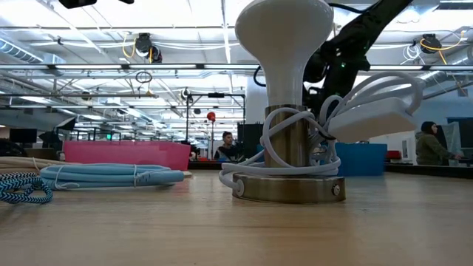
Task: Pick & Place USB Port
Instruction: Put the right light brown USB cable into the blue bin, then adjust the blue bin
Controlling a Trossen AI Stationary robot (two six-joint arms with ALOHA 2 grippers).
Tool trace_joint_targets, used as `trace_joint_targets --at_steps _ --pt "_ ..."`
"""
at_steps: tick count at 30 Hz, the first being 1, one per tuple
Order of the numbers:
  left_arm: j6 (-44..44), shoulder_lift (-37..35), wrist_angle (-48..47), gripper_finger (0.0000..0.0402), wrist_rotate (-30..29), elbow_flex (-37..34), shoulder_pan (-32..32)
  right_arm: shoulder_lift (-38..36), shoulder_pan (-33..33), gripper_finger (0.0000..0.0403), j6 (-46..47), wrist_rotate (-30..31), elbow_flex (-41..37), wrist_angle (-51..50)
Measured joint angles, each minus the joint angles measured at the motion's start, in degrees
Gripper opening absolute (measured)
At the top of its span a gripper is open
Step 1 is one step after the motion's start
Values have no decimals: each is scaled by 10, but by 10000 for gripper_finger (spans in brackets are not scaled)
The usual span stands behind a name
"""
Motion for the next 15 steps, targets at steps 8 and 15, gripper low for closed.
trace_joint_targets --at_steps 8,15 --pt "-4 0 0 136 0 0 0 -14 0 172 28 94 2 36" --pt "-4 0 0 136 0 0 0 -80 0 216 33 105 56 69"
